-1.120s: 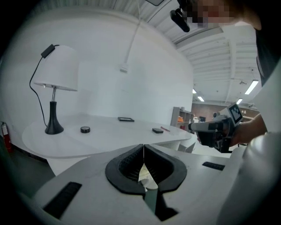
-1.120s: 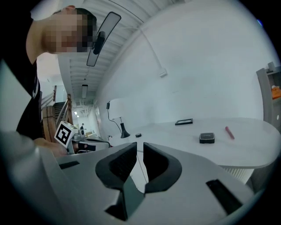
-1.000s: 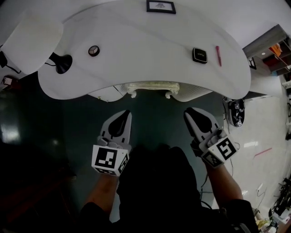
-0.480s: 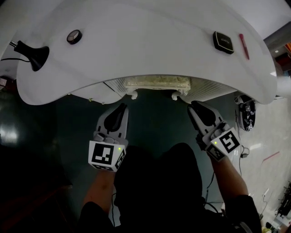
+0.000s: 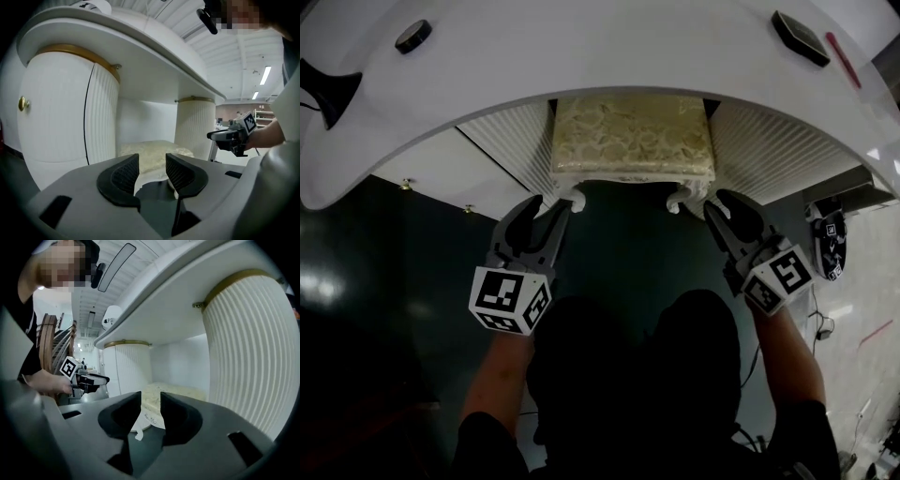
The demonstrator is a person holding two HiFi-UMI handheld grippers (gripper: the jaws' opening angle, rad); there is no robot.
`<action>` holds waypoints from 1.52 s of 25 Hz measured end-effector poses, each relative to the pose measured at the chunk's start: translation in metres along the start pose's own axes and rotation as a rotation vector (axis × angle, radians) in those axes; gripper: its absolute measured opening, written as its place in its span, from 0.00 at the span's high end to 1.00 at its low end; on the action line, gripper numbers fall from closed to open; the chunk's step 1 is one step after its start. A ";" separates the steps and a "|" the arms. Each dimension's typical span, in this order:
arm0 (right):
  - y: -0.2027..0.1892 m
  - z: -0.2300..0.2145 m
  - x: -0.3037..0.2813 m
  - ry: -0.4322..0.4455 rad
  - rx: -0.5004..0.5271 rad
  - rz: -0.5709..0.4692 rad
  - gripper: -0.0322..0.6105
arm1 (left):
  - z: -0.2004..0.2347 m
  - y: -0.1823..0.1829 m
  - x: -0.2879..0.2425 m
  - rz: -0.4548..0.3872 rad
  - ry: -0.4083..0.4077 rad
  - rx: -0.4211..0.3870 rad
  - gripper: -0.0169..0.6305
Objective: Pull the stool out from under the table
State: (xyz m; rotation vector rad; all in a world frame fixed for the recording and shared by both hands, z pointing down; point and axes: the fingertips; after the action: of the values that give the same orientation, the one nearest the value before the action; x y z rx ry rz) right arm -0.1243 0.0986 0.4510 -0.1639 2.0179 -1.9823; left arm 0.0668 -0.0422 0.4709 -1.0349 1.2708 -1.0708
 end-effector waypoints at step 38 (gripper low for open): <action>-0.178 -0.105 -0.090 -0.200 0.060 0.186 0.57 | 0.082 -0.134 -0.134 0.143 -0.066 -0.044 0.41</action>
State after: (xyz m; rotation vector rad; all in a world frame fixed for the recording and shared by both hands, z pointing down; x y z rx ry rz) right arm -0.0939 0.2181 0.6396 -0.1494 1.7795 -1.8309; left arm 0.1432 0.0619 0.6323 -0.9890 1.2995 -0.8960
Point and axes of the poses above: the fingertips, and each gripper's own axes: x backward along the fingers, z to its left, y out of its top, and after that the axes turned 7 degrees about -y, right-handed
